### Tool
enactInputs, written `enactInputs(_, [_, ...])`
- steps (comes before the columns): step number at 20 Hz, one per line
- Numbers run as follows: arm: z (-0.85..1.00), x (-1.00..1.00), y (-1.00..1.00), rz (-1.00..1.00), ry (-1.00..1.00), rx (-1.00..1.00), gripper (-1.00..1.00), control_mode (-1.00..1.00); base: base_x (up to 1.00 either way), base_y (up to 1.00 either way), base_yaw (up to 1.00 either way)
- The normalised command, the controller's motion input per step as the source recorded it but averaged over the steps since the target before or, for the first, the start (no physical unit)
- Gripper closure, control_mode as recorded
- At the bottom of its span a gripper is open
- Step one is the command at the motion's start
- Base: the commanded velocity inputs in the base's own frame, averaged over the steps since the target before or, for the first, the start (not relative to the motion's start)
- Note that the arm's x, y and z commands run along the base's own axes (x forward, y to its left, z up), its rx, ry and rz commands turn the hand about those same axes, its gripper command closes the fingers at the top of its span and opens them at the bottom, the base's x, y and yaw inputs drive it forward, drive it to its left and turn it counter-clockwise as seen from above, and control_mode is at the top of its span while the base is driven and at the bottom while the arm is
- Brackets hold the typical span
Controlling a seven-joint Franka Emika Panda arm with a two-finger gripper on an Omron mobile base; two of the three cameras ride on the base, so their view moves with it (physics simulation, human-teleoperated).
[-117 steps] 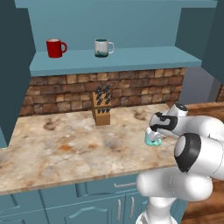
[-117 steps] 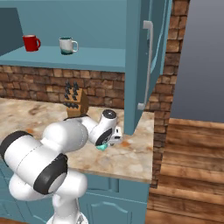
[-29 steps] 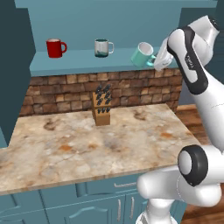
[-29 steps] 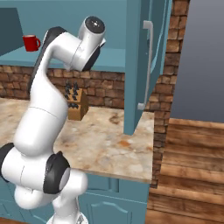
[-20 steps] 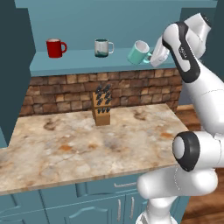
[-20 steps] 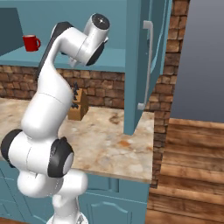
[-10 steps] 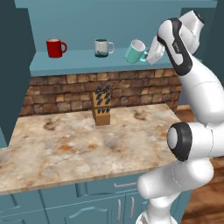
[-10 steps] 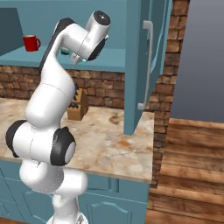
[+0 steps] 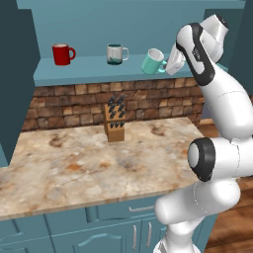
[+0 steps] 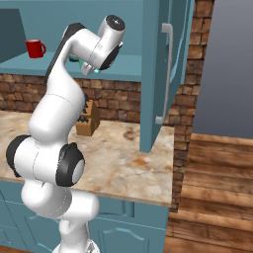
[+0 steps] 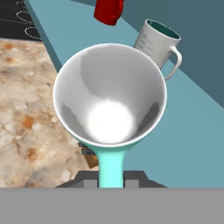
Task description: Pick the mug on the counter and place it in the cabinet with the handle facing the right, like the mugs already inside.
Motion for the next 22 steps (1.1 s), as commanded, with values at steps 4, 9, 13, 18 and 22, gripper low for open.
enactInputs(4, [0.00,0.16,0.02,0.00,0.00,-0.03,1.00,-1.00,0.00,0.00,0.00])
enactInputs(9, [-0.02,0.17,0.00,0.00,0.01,0.00,1.00,-1.00,0.00,0.00,0.00])
enactInputs(13, [-0.01,0.21,0.00,0.00,0.02,0.00,1.00,-1.00,0.00,0.00,0.00])
enactInputs(18, [0.00,0.21,0.00,0.00,0.01,-0.03,1.00,-1.00,0.00,0.00,0.00])
enactInputs(22, [-0.01,0.18,0.01,0.00,0.00,-0.05,1.00,-1.00,0.00,0.00,0.00])
